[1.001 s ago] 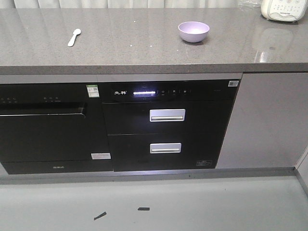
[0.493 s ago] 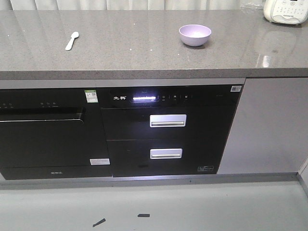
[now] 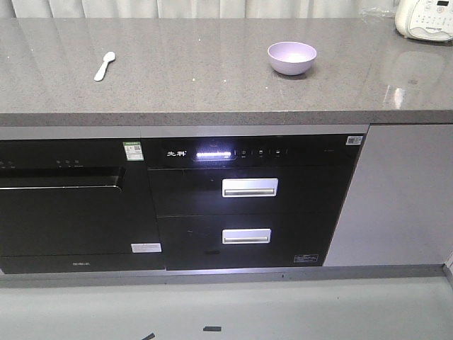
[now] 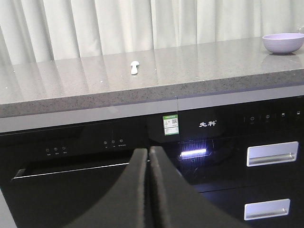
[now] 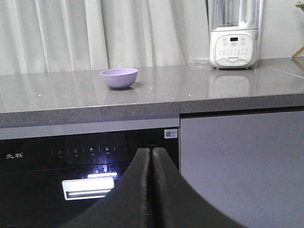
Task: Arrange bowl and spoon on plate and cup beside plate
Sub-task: 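Continue driving closer to the counter holding the spoon and bowl, then drive up to the counter edge, centering the spoon and lavender bowl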
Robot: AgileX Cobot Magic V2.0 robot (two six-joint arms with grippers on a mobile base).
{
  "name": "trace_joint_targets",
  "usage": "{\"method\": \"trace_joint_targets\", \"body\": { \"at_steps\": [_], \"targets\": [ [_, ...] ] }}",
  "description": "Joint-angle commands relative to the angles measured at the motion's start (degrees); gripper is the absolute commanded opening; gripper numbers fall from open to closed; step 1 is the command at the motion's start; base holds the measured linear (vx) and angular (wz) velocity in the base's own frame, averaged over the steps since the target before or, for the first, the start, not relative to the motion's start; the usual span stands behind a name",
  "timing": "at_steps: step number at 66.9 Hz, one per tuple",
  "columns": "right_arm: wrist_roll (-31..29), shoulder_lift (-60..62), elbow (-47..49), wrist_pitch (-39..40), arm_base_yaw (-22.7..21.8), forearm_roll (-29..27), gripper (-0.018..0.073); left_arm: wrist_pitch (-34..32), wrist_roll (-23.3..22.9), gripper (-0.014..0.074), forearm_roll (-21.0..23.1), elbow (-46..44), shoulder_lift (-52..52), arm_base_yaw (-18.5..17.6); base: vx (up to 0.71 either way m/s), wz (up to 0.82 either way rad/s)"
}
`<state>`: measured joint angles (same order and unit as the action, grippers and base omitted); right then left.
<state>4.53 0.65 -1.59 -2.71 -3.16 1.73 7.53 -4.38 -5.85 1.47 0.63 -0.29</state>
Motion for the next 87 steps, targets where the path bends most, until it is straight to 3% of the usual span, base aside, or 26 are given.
{"method": "trace_joint_targets", "body": {
  "at_steps": [1, 87],
  "targets": [
    [-0.1, 0.6, -0.3, 4.0, -0.1, 0.3, -0.0003, -3.8, -0.3, -0.0006, 0.1, -0.4, 0.2, 0.1, 0.08, -0.01],
    [-0.1, 0.6, -0.3, 4.0, -0.1, 0.3, -0.0003, -3.8, -0.3, -0.0006, 0.1, -0.4, 0.2, 0.1, 0.08, 0.0]
  ]
}}
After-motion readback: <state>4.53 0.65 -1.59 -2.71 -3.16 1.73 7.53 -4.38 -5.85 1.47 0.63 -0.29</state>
